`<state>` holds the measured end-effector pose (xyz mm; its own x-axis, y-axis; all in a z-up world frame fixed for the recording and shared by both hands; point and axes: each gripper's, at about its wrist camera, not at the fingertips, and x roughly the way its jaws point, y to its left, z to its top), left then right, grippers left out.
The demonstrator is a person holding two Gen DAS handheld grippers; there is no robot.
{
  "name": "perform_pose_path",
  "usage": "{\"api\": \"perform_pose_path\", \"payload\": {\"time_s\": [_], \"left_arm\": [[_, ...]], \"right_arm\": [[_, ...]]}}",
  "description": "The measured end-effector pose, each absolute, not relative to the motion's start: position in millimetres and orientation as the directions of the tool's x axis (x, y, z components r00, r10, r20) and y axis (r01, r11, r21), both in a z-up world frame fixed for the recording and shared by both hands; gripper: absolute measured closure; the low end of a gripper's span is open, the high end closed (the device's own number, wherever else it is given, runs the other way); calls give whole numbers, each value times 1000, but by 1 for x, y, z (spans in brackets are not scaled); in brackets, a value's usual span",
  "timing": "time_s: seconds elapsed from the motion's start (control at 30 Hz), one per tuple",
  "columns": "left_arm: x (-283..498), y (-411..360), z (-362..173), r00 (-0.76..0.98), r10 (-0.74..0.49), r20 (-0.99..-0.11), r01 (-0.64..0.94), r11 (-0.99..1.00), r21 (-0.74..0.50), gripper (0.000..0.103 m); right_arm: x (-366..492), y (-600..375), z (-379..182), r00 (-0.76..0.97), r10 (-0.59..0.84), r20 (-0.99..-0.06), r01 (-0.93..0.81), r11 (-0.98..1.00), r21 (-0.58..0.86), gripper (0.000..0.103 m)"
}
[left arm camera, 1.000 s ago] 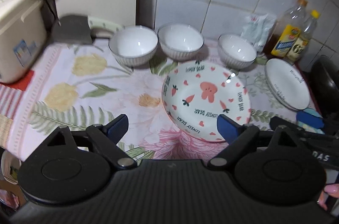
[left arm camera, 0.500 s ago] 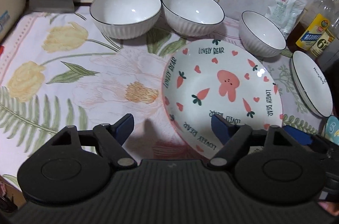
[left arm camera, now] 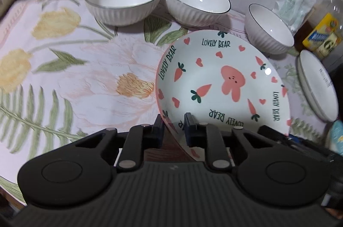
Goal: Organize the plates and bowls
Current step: 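Carry the Lovely Bear plate toward the rice cooker and open both grippers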
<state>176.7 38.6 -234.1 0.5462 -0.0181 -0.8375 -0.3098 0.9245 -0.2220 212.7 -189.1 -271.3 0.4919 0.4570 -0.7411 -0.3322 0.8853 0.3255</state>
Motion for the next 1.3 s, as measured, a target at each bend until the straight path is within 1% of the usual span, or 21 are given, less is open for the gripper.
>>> {"api": "perform_pose_path", "payload": {"time_s": [0.1,0.17,0.3,0.6,0.73,0.9,1.1,1.2,1.3], "left_arm": [[173,44,-228,550,-29,-835,-314,919,-239,86],[168,45,-225,543,-21,-840,-317,921,-228,86],[150,51,-222,531,-4,-847,-371,898,-236,85],[106,77,-205,528,48,-848,-422,881,-213,85],[92,91,-203,522,86,-849,-445,876,-186,85],[85,110,-209,509,96,-855,-479,858,-188,85],[80,120,-220,496,93,-863,-486,853,-188,85],[81,121,-221,494,87,-865,-487,852,-192,85],[84,126,-222,477,67,-876,-501,840,-208,85]], "right_arm": [[205,-186,-262,510,460,-727,-373,879,295,75],[203,-185,-258,503,463,-729,-372,878,301,75],[189,-176,-253,511,470,-720,-411,869,275,75],[164,-149,-239,466,524,-713,-459,832,312,75],[158,-131,-241,442,545,-713,-489,812,318,75],[157,-111,-248,415,570,-709,-522,787,328,75],[155,-97,-255,394,559,-729,-525,788,321,75],[152,-89,-255,398,522,-754,-531,802,275,75],[153,-87,-252,388,503,-772,-526,809,262,75]]}}
